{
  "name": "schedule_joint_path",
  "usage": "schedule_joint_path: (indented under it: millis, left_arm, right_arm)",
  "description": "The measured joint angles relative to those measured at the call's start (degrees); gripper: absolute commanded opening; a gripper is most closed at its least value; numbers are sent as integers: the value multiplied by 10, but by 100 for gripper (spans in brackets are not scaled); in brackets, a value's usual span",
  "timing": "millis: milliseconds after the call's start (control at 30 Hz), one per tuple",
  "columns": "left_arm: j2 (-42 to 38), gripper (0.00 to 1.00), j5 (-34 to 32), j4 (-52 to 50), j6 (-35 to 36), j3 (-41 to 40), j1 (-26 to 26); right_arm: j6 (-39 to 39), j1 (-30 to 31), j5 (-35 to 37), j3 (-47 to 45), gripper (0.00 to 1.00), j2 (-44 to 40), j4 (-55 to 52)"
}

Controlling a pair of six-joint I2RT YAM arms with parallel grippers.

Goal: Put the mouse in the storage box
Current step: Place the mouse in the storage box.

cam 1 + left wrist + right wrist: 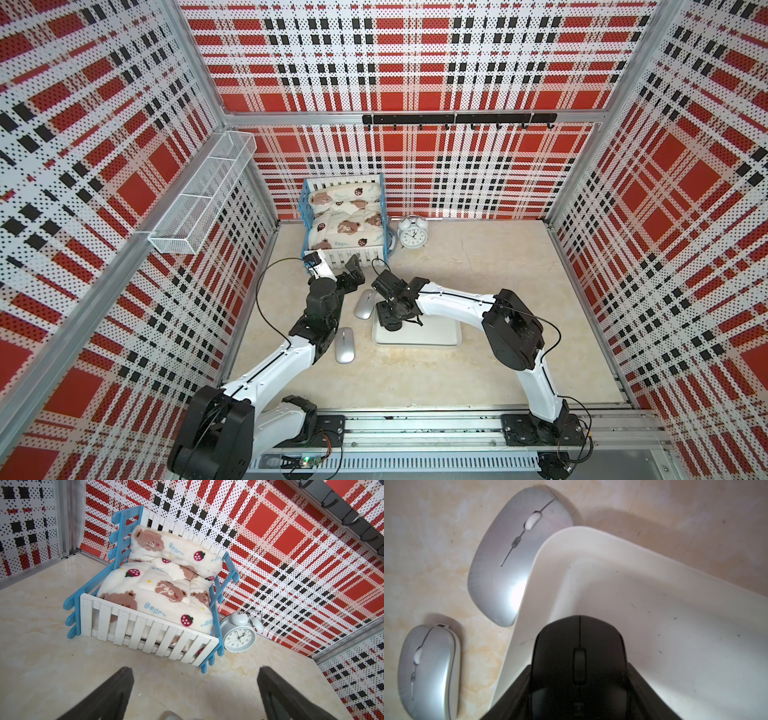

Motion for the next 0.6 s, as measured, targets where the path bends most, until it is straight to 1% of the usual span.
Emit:
schedule_joint_path:
  millis: [100, 333, 600]
  left_arm:
    - [0, 99, 0, 0, 0, 0, 0]
    - [0, 99, -2, -1, 0, -10, 0]
    - [-2, 99, -7, -3, 0, -14, 0]
  right_arm:
    - [7, 0, 10, 15, 48, 6, -2]
    - [10, 0, 16, 47, 48, 24, -8]
    - [11, 0, 17, 51, 47, 33, -12]
